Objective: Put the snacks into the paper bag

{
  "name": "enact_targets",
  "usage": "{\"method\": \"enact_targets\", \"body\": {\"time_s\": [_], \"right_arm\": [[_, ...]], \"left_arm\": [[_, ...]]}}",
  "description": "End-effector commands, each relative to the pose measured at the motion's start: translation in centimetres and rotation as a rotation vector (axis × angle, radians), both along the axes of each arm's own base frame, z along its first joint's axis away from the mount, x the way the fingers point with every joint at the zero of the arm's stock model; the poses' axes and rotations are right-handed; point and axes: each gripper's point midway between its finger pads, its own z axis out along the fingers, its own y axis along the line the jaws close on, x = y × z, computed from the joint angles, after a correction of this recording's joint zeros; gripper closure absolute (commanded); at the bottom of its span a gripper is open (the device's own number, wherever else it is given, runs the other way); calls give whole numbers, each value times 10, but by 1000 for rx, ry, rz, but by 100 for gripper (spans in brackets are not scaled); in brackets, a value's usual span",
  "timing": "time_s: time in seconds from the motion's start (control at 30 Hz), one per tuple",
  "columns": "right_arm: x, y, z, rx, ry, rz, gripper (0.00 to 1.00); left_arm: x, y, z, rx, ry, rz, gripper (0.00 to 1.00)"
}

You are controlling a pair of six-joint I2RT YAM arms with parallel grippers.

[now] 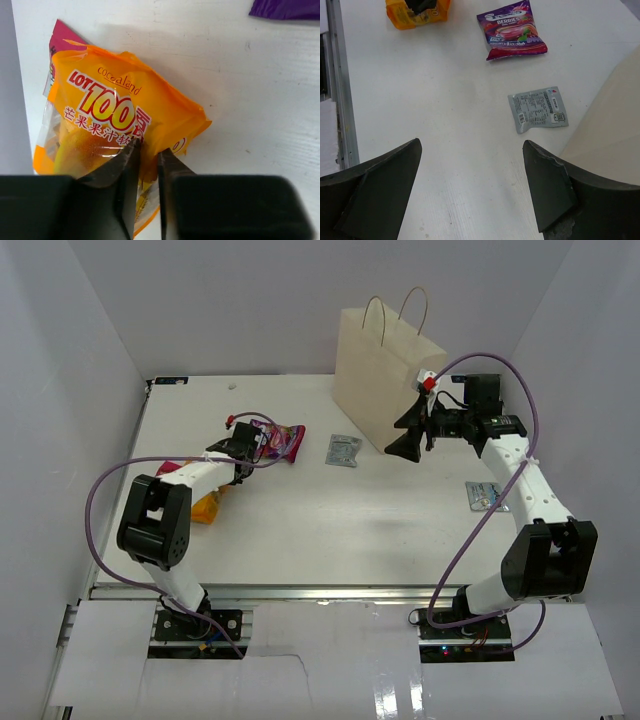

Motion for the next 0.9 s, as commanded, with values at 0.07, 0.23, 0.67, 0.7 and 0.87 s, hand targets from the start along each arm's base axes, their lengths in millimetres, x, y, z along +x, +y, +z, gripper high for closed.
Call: {"method": "enact_targets", "body": {"time_s": [0.07, 0.23, 0.67, 0.7, 0.87], "right_arm": [[-13, 3, 8, 33, 0, 35, 12], [-29, 19, 1, 34, 30, 109, 13], [-70, 80, 2, 59, -101, 416, 8], [-71, 84, 4, 63, -137, 437, 7], [-48, 125, 25, 55, -289, 416, 6]], "left_arm": [[9, -8, 17, -55, -64, -18, 92], [24, -35, 55, -213, -157, -77, 100], [17, -148, 189, -831, -385, -457, 100], [15, -154, 195, -857, -389, -490, 100], [3, -191, 227, -1043, -389, -651, 100]]}}
